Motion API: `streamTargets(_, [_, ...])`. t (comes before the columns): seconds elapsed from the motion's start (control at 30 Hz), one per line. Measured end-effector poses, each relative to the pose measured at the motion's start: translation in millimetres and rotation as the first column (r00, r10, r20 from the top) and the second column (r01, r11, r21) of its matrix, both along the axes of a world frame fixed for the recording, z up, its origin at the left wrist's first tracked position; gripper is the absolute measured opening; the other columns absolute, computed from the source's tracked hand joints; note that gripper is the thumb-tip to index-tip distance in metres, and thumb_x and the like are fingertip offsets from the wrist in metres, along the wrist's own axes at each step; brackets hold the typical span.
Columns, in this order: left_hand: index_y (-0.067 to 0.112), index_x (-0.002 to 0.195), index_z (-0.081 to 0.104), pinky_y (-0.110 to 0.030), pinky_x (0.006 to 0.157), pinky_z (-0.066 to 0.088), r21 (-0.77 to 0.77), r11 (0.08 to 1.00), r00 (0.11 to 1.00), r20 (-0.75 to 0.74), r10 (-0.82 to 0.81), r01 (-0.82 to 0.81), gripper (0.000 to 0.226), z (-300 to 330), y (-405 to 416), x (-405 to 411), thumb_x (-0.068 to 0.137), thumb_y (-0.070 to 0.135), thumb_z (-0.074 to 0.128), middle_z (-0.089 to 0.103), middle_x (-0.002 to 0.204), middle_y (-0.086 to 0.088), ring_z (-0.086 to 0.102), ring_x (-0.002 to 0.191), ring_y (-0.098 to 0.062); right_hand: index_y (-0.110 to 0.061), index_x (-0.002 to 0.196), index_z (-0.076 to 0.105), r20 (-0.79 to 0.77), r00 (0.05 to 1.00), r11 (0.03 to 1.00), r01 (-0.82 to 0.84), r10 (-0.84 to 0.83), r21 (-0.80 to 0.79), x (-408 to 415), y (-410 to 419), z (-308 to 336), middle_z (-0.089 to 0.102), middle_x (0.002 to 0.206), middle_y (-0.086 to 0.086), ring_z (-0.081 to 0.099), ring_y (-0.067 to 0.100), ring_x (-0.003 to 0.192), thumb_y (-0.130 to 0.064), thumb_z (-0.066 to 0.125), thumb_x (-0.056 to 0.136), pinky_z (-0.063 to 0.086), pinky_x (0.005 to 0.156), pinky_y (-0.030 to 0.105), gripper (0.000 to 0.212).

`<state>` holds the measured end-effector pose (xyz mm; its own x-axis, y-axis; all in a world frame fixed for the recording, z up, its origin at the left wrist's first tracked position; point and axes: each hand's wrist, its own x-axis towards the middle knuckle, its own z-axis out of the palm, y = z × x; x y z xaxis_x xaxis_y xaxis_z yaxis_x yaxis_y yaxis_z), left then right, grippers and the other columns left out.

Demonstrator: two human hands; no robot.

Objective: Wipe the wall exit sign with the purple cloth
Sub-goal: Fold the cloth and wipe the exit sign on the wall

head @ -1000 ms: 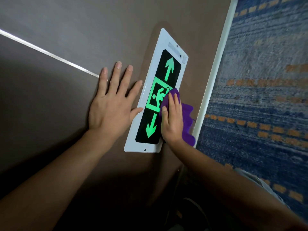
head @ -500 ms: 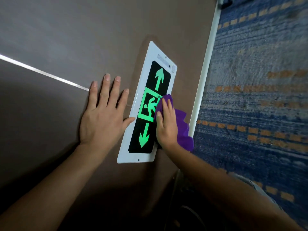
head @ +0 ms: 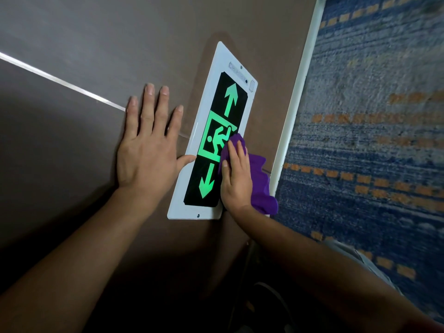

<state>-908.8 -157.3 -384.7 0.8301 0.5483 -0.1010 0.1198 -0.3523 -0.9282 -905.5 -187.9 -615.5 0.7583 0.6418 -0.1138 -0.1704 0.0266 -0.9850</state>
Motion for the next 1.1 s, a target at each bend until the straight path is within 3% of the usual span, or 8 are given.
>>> streamTargets(0.33, [0.014,0.166,0.002,-0.056,0.129,0.002,-0.002,1.000,1.000,0.019,0.007,-0.007,0.103,-0.8,-0.5,1.5,0.091,0.080,0.027,-0.012,0.171,-0.023,-0.010,0.159,-0.042,-0.032,0.160,0.028,-0.011,0.995,0.995,0.096,-0.096,-0.029,111.6,57.3,0.2,0.024,0.170,-0.008,0.027,0.018,0.156,-0.037,0.035,0.111,0.051,0.109,0.050,0.050])
streamTargets(0.57, [0.009,0.166,0.009,-0.058,0.128,0.002,-0.033,0.999,1.000,0.000,-0.010,0.010,0.103,-0.8,-0.1,3.6,0.092,0.076,0.036,-0.004,0.172,-0.022,-0.007,0.159,-0.043,-0.034,0.161,0.023,-0.045,0.997,0.998,0.055,-0.057,-0.042,76.5,35.0,5.3,0.019,0.170,-0.013,0.019,0.013,0.158,-0.036,0.036,0.110,0.036,0.119,0.043,0.052])
streamTargets(0.7, [0.008,0.165,0.010,-0.059,0.128,0.001,-0.015,1.000,1.000,-0.011,0.009,-0.009,0.103,-1.9,-0.2,7.0,0.091,0.076,0.033,-0.002,0.172,-0.023,-0.007,0.159,-0.043,-0.034,0.160,0.026,-0.081,0.994,0.997,0.066,-0.068,-0.027,85.0,41.9,-2.4,0.022,0.170,-0.013,0.029,0.016,0.155,-0.038,0.035,0.110,0.051,0.110,0.049,0.050])
streamTargets(0.87, [0.006,0.165,0.009,-0.060,0.127,0.000,-0.024,1.000,1.000,-0.016,-0.008,0.007,0.102,-2.0,1.6,3.4,0.092,0.074,0.031,-0.005,0.171,-0.023,-0.007,0.159,-0.043,-0.034,0.158,0.032,-0.135,0.987,0.995,0.086,-0.091,-0.042,148.0,65.3,-2.7,0.031,0.168,-0.008,0.045,0.021,0.146,-0.037,0.037,0.110,0.050,0.110,0.049,0.049])
streamTargets(1.0, [0.006,0.165,0.008,-0.059,0.128,-0.001,-0.028,1.000,1.000,-0.010,-0.006,0.006,0.102,-4.0,2.6,3.0,0.094,0.073,0.033,-0.006,0.171,-0.024,-0.008,0.159,-0.044,-0.027,0.159,0.034,0.027,0.992,0.991,0.121,-0.120,-0.054,175.4,86.3,27.2,0.031,0.168,-0.005,0.034,0.021,0.153,-0.033,0.037,0.110,0.045,0.115,0.050,0.049])
streamTargets(1.1, [0.005,0.165,0.006,-0.059,0.128,-0.001,-0.028,1.000,1.000,-0.010,-0.005,0.004,0.102,-3.4,2.7,3.3,0.094,0.073,0.031,-0.008,0.171,-0.025,-0.009,0.159,-0.044,-0.023,0.158,0.035,0.157,0.978,0.990,0.130,-0.138,0.061,166.9,85.1,51.2,0.031,0.168,0.000,0.025,0.025,0.157,-0.031,0.038,0.110,0.036,0.122,0.051,0.049])
